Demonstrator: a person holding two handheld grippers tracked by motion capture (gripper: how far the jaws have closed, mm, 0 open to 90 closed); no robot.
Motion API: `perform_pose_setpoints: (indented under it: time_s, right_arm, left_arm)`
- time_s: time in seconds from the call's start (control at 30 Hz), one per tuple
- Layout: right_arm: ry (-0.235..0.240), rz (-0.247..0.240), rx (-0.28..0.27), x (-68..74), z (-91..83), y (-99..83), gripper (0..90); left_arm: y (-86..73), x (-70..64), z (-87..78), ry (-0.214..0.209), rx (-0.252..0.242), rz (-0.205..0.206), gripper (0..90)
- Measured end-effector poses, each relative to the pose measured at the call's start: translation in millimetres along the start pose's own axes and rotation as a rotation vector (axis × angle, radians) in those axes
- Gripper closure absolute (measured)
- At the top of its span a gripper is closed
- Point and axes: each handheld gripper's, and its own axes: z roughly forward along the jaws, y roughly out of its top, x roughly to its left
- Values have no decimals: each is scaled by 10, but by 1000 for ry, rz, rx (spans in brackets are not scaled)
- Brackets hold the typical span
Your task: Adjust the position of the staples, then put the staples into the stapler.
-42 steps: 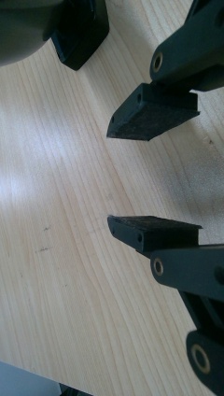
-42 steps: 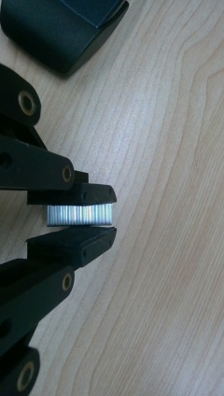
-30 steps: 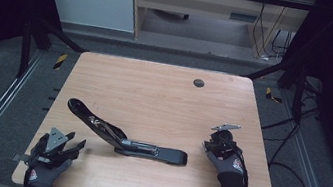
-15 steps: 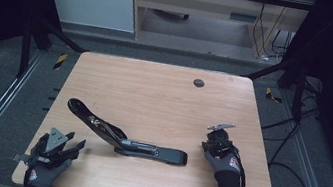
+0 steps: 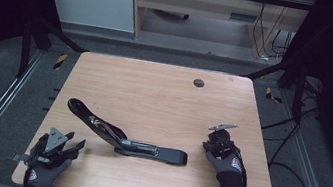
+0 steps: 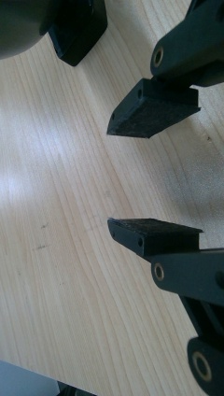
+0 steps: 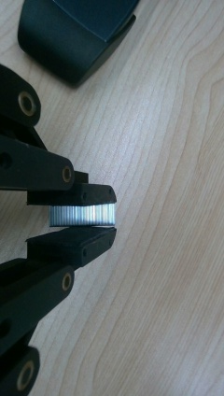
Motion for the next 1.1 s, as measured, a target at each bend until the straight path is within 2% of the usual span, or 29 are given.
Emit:
perform_pose_setpoints:
  time_s: [0.13, 0.17, 0.23, 0.27, 0.37, 0.47, 0.63, 0.93, 1.1]
  right_arm:
    - [21, -27, -22, -26, -69, -18, 781]
    - [36, -22, -27, -25, -92, -22, 781]
    - [36, -43, -44, -38, -128, -34, 781]
    - [59, -43, -67, -51, -173, -43, 781]
    - [73, -51, -86, -59, -219, -49, 781]
    - [88, -89, -117, -64, -317, -40, 782]
    - [104, -123, -153, -62, -443, -2, 782]
    - [148, -191, -199, -14, -592, 113, 783]
    - [190, -230, -222, 88, -617, 184, 783]
  left_arm:
    - [-1, 1, -6, -1, -4, -4, 467]
    - [-4, 3, -4, -1, -3, -8, 466]
    - [-6, 10, -3, 0, -4, -12, 464]
    - [-7, 13, -5, -1, -3, -13, 463]
    - [-6, 13, -4, 0, -4, -11, 462]
    - [-6, 11, 6, -1, -1, -10, 462]
    - [-5, 6, 10, -2, 0, -8, 462]
    - [-9, 14, 17, -3, 1, -16, 461]
    - [-9, 12, 14, -4, 1, -18, 460]
